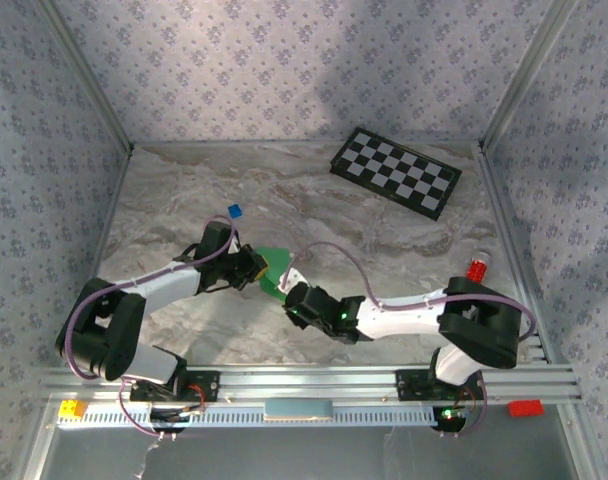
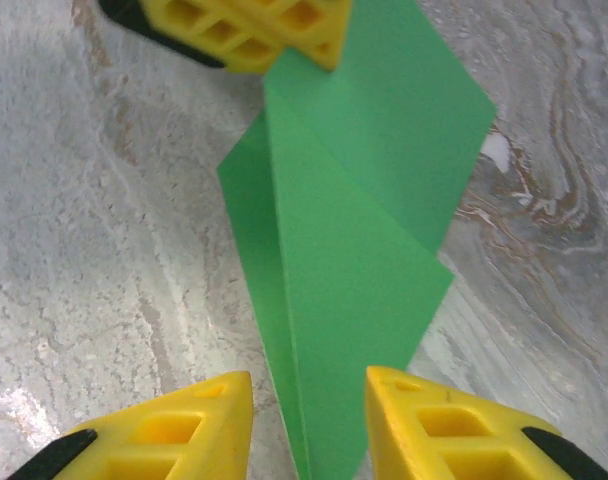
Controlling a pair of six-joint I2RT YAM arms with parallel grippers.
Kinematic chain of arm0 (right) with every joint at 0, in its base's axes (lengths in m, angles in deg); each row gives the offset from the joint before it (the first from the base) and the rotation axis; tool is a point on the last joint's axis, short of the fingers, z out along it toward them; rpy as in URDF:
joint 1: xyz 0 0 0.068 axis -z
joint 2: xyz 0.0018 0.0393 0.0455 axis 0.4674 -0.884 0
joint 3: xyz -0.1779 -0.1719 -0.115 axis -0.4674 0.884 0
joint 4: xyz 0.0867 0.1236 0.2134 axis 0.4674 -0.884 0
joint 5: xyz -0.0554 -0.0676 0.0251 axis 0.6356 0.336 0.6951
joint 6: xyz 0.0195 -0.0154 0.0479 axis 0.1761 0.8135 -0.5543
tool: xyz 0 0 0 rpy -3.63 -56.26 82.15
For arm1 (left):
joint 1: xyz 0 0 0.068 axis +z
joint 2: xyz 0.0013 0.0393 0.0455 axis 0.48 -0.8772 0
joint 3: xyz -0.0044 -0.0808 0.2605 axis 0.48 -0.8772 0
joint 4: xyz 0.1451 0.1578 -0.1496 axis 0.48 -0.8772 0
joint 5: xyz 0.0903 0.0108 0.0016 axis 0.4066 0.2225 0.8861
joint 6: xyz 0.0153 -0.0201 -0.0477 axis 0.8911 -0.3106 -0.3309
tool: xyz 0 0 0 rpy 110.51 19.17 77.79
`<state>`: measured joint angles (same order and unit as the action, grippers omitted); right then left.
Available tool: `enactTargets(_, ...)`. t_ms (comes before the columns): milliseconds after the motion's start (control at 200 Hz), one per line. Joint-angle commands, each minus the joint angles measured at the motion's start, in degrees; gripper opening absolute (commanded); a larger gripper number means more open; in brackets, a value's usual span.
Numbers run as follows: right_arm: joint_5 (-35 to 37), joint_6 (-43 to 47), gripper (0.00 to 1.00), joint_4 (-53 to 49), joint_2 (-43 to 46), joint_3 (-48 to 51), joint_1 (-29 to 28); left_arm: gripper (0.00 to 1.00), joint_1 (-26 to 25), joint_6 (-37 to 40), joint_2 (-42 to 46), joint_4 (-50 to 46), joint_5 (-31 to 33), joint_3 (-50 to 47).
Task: Fold a paper plane with a square sheet of paper (pick it up from the middle)
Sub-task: Fourth fold the wing at the center of the table.
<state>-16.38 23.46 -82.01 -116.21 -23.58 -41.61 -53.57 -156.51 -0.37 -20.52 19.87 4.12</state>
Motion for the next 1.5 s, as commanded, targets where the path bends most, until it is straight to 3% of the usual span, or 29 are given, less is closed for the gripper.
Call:
enactTargets(0,5.57,4.70,0.36,2.95,-2.48,-2.12,-0.39,0.08,-0.42,-0.41,0.87,0.48,0.06,0.70)
enactTargets(555,9.32,7.47,0.34,1.82,-10.76,-6.28,-1.02,0.08,-0.38,0.66,-0.48,0.47,-1.53,1.86)
enactTargets(935,9.70,6.45,0.18,1.16,-10.77,-6.12,-0.71,0.09,-0.42,1.01,-0.91,0.38,-1.50,2.11)
enactTargets(1494,8.49,3.37,0.06,0.99,-10.91,-5.67,-0.19,0.13,-0.42,1.41,-1.07,-0.19,-1.35,2.74)
